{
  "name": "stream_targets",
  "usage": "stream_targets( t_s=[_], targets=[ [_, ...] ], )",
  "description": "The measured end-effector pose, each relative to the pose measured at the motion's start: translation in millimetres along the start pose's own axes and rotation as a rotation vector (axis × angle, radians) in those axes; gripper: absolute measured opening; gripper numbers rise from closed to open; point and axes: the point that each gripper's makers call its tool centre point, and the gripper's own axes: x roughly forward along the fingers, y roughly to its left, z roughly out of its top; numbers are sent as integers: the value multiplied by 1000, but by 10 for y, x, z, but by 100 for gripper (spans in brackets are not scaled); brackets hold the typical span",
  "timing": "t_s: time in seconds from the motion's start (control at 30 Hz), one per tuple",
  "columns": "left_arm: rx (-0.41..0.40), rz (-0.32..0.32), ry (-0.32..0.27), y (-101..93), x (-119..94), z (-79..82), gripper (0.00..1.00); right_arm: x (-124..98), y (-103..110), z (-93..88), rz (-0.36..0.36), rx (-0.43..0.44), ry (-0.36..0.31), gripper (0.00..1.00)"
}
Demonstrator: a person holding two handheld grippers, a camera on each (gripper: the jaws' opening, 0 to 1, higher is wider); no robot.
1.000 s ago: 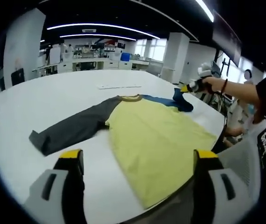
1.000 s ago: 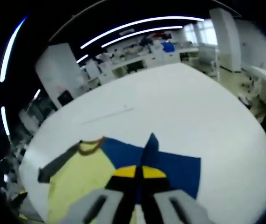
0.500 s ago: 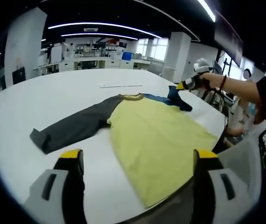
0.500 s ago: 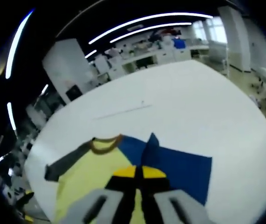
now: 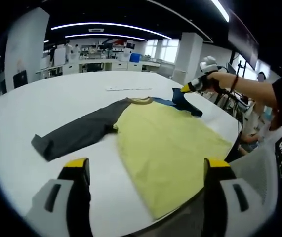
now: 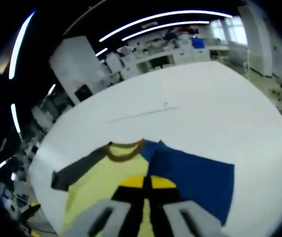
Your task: Fold the garment on the visible template until the final outline fits inside the template.
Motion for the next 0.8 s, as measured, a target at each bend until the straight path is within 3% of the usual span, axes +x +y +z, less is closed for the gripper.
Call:
stream_targets(
  t_s=[0.8],
  targets=[
    [-2,-16,3,-28,10,-47,91,272,650,-47,102,12,-23,0]
  ],
)
